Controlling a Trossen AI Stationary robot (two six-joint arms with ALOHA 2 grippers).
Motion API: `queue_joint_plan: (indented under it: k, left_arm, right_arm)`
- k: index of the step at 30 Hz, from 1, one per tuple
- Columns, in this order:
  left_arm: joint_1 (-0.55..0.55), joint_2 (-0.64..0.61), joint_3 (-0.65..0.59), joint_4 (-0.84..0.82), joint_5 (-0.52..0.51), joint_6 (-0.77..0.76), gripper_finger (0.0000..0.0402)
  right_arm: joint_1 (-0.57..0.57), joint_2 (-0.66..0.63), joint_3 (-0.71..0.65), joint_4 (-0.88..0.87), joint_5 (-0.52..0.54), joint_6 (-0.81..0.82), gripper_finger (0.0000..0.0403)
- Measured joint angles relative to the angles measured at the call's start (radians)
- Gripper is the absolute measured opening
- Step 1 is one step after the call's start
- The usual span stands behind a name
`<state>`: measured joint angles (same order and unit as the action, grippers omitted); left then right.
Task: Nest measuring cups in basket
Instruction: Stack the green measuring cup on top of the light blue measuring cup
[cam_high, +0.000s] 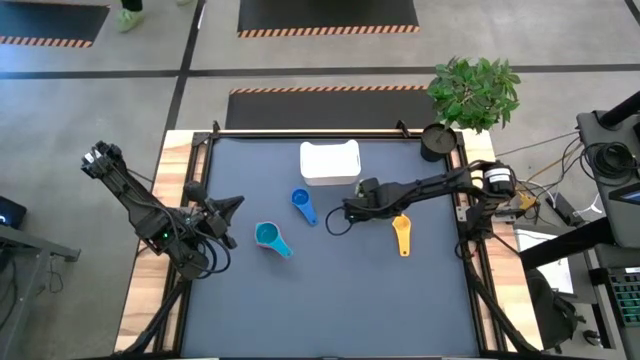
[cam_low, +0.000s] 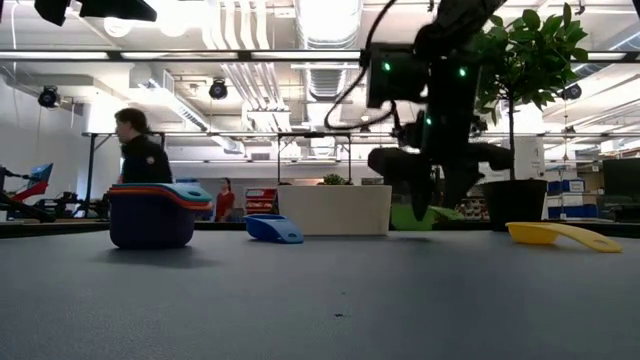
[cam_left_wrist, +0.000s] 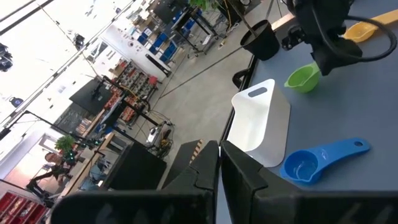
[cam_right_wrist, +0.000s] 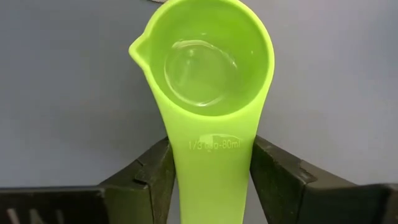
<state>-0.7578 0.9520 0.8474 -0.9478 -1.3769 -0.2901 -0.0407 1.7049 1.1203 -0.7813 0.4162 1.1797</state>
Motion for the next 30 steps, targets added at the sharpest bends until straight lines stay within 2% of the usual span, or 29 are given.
queue_joint_plan:
  k: [5, 15, 24, 30]
  left_arm:
    - [0.000, 0.000, 0.000, 0.000, -0.001, 0.000, 0.0000]
    - [0.000, 0.000, 0.001, 0.004, -0.003, 0.000, 0.0000]
    - [0.000, 0.000, 0.002, 0.004, -0.005, 0.000, 0.0000]
    - [0.000, 0.000, 0.003, 0.005, -0.005, 0.000, 0.0000]
  right_arm:
    - [0.031, -0.003, 0.113, -0.065, -0.005, -0.088, 0.0169]
    - [0.109, -0.003, 0.333, -0.016, -0.084, -0.254, 0.0169]
    - [0.158, -0.003, 0.376, 0.178, -0.086, -0.341, 0.0169]
    - [0.161, 0.051, 0.393, 0.250, -0.090, -0.383, 0.0169]
